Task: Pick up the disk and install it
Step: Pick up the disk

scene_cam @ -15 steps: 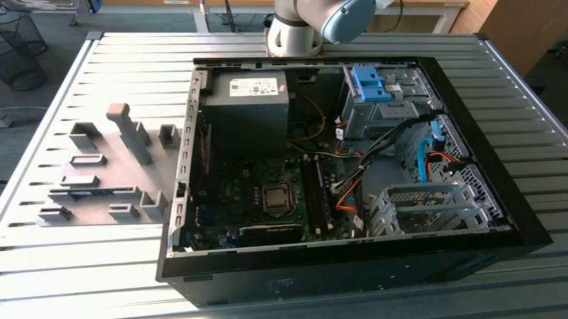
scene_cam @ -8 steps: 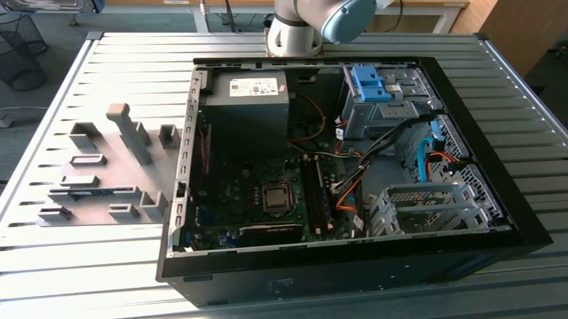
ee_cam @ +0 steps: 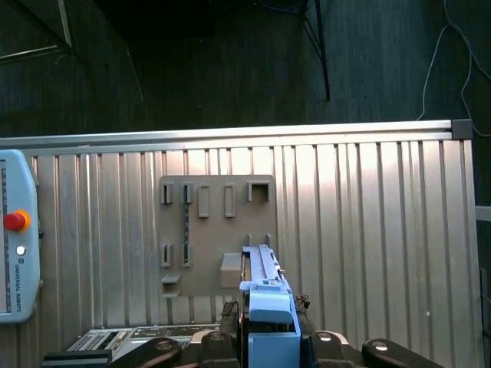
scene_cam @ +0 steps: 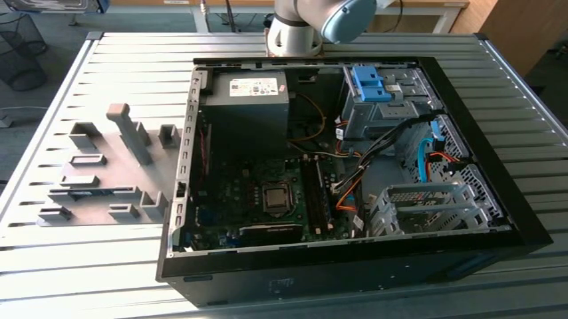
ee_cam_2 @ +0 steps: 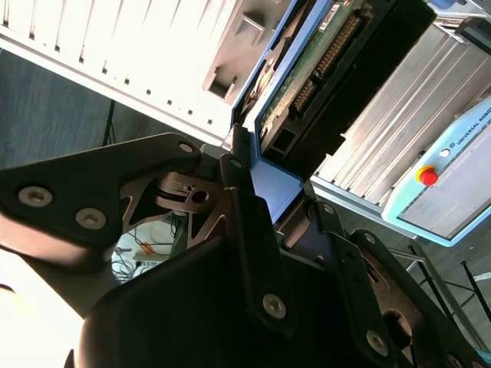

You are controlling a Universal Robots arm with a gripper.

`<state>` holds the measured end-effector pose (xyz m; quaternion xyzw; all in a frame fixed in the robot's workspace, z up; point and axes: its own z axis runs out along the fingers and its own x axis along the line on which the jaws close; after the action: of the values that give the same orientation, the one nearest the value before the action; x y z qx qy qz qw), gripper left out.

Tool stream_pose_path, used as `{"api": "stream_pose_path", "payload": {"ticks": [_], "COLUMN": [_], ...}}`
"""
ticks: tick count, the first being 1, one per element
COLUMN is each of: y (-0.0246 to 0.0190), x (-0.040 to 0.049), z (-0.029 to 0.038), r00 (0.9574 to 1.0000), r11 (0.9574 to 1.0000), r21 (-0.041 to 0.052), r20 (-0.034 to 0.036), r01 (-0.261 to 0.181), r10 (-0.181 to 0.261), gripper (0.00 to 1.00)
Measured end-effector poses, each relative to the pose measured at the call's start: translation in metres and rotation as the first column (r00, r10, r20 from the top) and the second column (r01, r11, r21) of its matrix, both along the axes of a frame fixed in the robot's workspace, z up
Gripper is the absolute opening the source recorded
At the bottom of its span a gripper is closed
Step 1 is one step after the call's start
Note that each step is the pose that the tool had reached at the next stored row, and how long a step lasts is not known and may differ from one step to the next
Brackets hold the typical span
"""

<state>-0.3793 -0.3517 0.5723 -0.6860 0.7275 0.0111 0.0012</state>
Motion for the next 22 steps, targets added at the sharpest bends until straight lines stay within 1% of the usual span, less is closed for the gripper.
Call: {"api": "stream_pose_path", "payload": {"ticks": [6, 8, 10, 15, 17, 22], "y": [0.0000, -0.0007, -0.0025, -0.0107, -0.0116, -0.0124], "x": [0.0002, 0.0003, 0.0002, 0.0003, 0.0014, 0.0082], "z": [0.0000, 0.0000, 0.0000, 0.0000, 0.0000, 0.0000], "r00": [1.0000, 1.0000, 1.0000, 1.0000, 1.0000, 1.0000], "r11": [1.0000, 1.0000, 1.0000, 1.0000, 1.0000, 1.0000], "r21": [0.0000, 0.0000, 0.0000, 0.0000, 0.0001, 0.0000], "r20": [-0.0001, -0.0001, 0.0000, 0.0000, 0.0001, 0.0000], "r01": [0.000, 0.000, 0.000, 0.000, 0.000, 0.000], "r10": [0.000, 0.000, 0.000, 0.000, 0.000, 0.000], "gripper": [0.36, 0.36, 0.36, 0.36, 0.36, 0.36]}}
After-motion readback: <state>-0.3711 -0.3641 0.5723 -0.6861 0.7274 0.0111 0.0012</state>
